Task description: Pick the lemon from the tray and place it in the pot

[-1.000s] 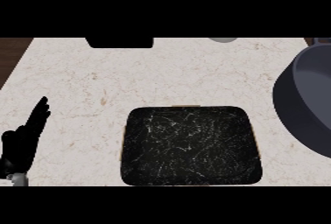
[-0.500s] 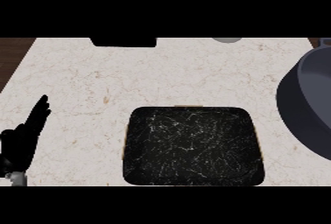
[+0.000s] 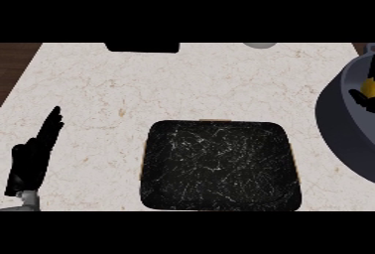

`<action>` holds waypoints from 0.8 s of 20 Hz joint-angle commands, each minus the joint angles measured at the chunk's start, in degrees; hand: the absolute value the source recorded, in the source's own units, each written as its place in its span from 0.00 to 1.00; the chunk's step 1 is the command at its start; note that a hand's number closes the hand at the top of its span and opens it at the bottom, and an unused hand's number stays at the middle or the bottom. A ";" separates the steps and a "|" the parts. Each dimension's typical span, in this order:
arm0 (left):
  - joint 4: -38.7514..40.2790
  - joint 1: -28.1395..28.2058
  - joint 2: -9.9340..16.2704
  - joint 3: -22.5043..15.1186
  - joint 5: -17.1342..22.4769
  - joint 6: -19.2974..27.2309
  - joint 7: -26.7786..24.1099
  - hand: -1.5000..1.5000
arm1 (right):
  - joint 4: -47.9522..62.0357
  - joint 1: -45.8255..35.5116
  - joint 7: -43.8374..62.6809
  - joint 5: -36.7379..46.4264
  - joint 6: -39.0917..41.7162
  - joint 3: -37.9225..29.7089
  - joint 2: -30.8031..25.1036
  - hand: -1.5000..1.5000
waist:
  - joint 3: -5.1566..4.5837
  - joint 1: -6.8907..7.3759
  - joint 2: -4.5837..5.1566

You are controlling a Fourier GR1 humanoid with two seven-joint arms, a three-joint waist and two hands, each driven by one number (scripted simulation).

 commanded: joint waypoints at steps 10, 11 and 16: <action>-1.65 0.53 0.53 1.93 0.50 -1.51 1.43 0.50 | 28.08 -15.13 -9.28 1.63 2.90 -1.44 6.20 0.00 | 0.01 -0.42 -0.10; 3.08 -0.96 1.03 3.26 1.03 -2.29 -2.20 0.50 | 26.89 -14.22 -9.71 0.95 3.15 -1.84 6.64 0.00 | -0.03 -0.93 -0.17; 0.18 -0.42 -0.06 2.22 0.36 -0.88 0.80 0.50 | 28.89 -15.60 -14.72 -10.82 8.60 -11.98 7.63 0.00 | 0.08 -0.95 -0.20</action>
